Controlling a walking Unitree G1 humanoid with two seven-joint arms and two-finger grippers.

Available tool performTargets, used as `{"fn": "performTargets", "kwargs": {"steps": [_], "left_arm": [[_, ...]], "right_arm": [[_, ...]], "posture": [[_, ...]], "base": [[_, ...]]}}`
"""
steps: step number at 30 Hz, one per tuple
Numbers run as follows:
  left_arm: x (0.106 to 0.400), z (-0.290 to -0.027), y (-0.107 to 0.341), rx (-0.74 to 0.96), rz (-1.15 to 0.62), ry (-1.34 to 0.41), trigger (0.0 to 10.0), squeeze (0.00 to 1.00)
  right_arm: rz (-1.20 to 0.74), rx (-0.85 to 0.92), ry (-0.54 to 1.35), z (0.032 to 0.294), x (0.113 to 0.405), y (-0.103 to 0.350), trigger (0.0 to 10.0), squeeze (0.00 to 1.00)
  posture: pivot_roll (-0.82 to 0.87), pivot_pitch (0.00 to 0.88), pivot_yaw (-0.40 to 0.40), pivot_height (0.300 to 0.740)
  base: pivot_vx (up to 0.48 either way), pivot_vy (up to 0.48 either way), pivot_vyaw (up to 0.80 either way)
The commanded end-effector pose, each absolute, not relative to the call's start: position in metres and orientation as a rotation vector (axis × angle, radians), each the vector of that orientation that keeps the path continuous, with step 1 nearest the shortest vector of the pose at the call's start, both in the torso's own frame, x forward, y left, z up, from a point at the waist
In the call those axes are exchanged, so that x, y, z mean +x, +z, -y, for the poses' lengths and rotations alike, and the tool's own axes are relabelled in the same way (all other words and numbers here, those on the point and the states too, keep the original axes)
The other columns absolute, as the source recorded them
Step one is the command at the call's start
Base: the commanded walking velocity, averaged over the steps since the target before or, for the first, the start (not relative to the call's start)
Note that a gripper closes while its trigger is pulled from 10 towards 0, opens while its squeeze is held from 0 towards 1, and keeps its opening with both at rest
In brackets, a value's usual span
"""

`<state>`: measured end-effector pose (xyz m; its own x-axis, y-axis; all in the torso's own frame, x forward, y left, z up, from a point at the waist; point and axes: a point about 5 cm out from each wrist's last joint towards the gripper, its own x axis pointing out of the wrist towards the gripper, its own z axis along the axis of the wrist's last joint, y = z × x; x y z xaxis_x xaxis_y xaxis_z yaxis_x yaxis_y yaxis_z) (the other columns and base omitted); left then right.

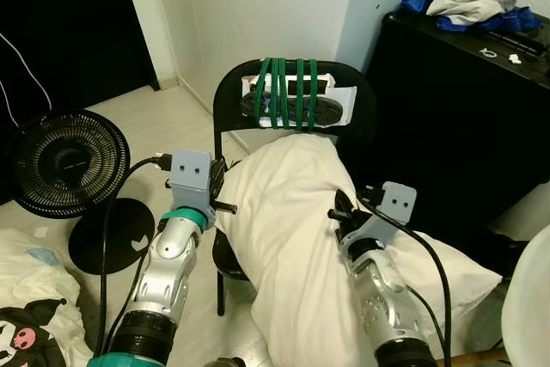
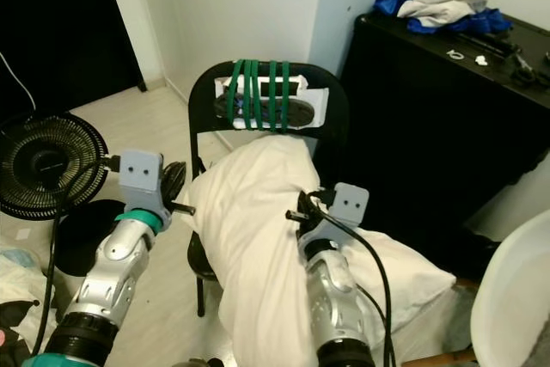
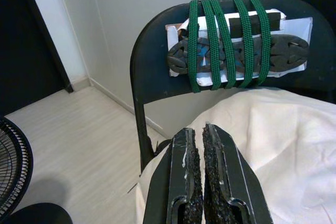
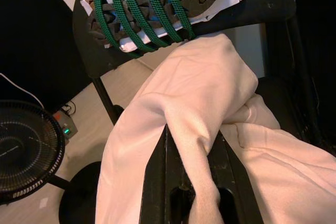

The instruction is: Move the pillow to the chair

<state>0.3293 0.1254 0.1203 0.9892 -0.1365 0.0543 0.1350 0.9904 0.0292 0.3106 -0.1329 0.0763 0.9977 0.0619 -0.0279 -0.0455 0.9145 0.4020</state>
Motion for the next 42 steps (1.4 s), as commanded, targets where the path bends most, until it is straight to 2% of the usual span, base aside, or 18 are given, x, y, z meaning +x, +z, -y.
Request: {"fn": "performTargets", "kwargs": {"steps": [1,24,42], "left_arm": [[0.328,-0.127,0.111,0.019,0.016,-0.129,10.0,0.0],[0.325,-0.123,0.106,0.02,0.002,-0.141,10.0,0.0],[0.323,-0.121,0.105,0.025,-0.001,-0.15,10.0,0.0]], "right_arm": [[-0.021,0.411,0.081,0.126,0.311,0.08,10.0,0.0],[-0.023,0.392,0.083,0.128,0.309,0.078,10.0,0.0],[-0.033,0.366,0.027,0.142,0.312,0.074,10.0,0.0]], "posture": [[0.09,0.031,0.088,0.701],[0.09,0.031,0.086,0.622],[0.08,0.033,0.086,0.622]], "base": [[0.0,0.0,0.0],[0.0,0.0,0.0],[0.0,0.0,0.0]]}}
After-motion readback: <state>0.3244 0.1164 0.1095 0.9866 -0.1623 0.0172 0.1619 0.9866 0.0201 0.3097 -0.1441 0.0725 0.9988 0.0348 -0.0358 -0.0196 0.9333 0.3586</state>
